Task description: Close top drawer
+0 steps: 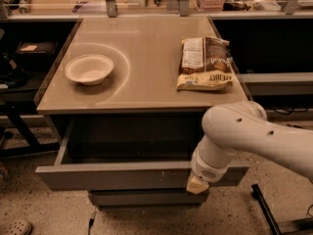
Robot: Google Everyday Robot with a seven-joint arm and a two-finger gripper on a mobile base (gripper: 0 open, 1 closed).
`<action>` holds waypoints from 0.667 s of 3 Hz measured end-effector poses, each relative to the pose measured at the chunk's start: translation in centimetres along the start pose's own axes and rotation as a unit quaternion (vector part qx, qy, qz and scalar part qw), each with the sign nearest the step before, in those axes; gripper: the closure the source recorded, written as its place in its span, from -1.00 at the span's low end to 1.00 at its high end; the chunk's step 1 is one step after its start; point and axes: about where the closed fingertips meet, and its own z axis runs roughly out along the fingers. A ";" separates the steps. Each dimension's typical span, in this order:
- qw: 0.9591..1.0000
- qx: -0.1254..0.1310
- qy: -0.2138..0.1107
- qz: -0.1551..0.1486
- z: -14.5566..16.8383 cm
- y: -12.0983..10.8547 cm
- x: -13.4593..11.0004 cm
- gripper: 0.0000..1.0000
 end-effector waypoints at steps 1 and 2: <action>1.000 0.002 0.000 -0.002 0.0 -0.2 -0.2 1.00; 1.000 0.002 0.000 -0.002 0.0 -0.2 -0.2 0.65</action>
Offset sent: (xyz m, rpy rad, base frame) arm 0.0025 0.0009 0.0005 -0.0007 -0.0039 0.0034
